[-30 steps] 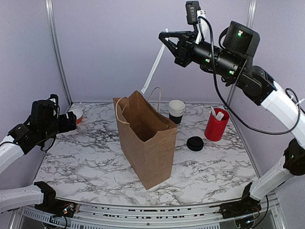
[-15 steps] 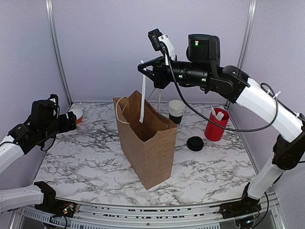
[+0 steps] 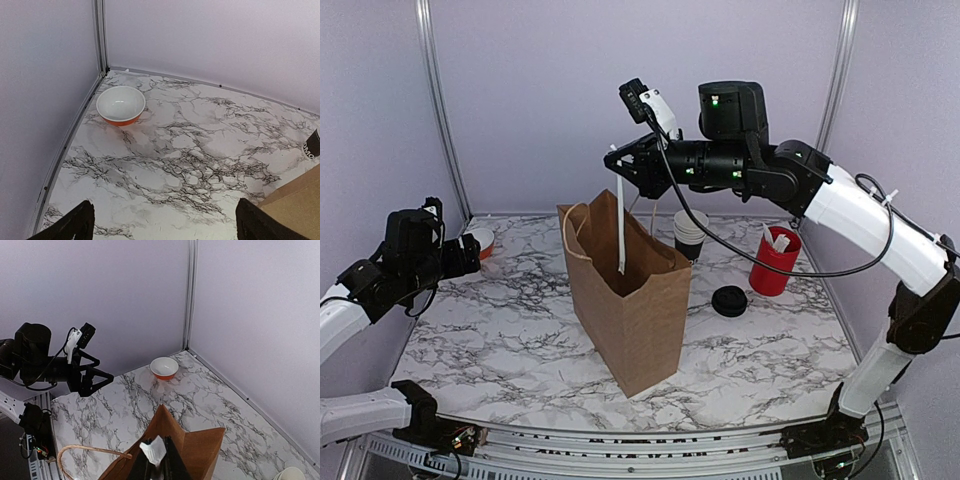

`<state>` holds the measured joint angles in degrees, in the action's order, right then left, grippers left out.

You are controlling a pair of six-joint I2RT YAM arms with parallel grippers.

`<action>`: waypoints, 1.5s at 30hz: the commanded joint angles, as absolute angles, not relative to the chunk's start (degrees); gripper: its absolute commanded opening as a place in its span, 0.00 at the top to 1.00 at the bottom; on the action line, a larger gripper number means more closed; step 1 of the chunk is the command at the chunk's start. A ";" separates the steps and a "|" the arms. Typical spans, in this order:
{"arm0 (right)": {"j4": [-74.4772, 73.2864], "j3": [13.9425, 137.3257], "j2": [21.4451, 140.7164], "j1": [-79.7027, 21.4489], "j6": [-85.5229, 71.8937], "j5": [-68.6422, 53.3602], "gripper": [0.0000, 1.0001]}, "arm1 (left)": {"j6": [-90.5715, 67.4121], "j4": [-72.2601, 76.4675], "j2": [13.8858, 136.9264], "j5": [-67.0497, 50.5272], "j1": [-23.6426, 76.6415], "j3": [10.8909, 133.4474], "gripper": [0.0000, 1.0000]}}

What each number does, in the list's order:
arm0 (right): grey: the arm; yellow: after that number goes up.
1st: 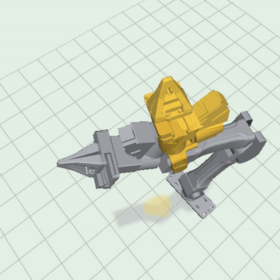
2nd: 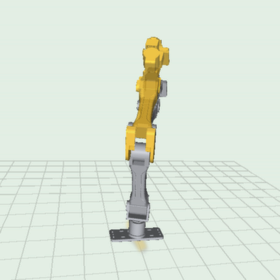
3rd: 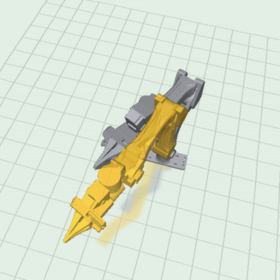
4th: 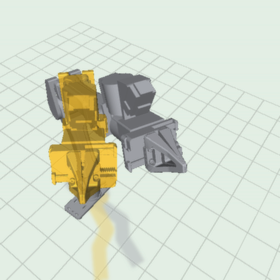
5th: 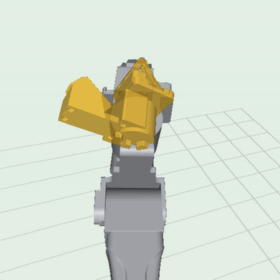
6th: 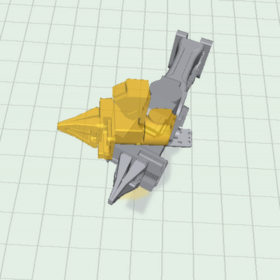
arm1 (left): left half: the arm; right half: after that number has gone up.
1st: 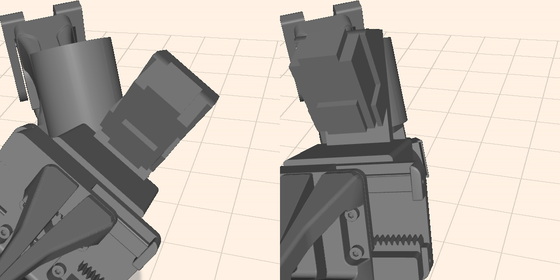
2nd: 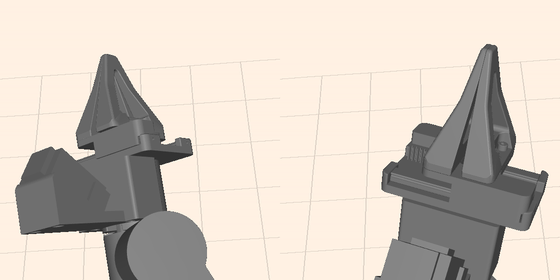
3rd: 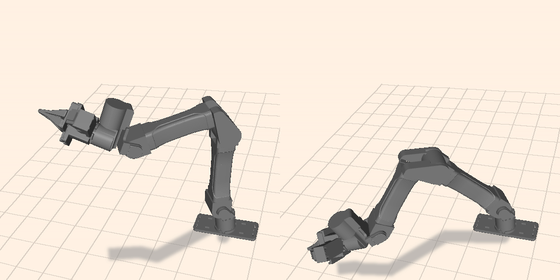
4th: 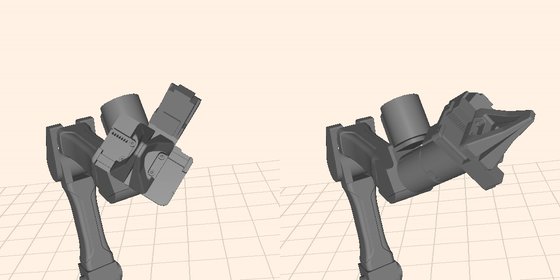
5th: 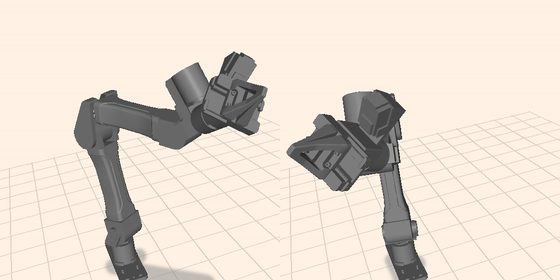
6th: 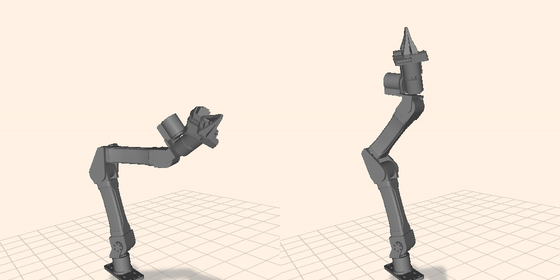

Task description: Pack the takeout coffee

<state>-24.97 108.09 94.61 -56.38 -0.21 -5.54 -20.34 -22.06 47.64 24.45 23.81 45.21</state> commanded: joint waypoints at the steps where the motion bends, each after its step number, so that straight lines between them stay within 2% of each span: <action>1: -25.40 110.68 94.48 -56.87 -0.70 -5.71 0.90 | -20.48 -20.13 47.55 24.17 23.33 44.65 0.01; 7: -25.31 110.65 94.40 -56.87 -0.64 -5.62 0.84 | -20.48 -20.09 47.56 24.17 23.33 44.70 0.01; 20: -25.25 110.74 94.26 -56.87 -0.53 -5.46 0.78 | -20.48 -20.05 47.56 24.08 23.29 44.70 0.01; 27: -25.14 110.51 93.72 -56.87 -0.39 -4.66 0.70 | -20.48 -20.06 47.64 23.99 23.16 44.78 0.01; 30: -24.44 109.71 92.92 -56.86 -0.35 -3.70 0.58 | -20.48 -20.05 47.72 23.91 23.20 44.74 0.01; 34: -21.96 107.05 90.29 -56.87 -0.35 -1.46 0.29 | -20.43 -20.06 47.64 23.91 23.16 44.66 0.01; 39: -19.43 102.93 86.58 -56.86 -0.16 3.24 0.04 | -20.48 -19.99 47.72 23.73 23.12 44.74 0.01; 41: -19.11 102.32 85.50 -56.87 -0.18 4.84 0.00 | -20.48 -20.02 47.81 23.73 23.08 44.74 0.01; 45: -18.07 97.81 82.53 -56.82 -0.01 8.95 0.00 | -20.48 -19.95 47.77 23.73 22.95 44.80 0.01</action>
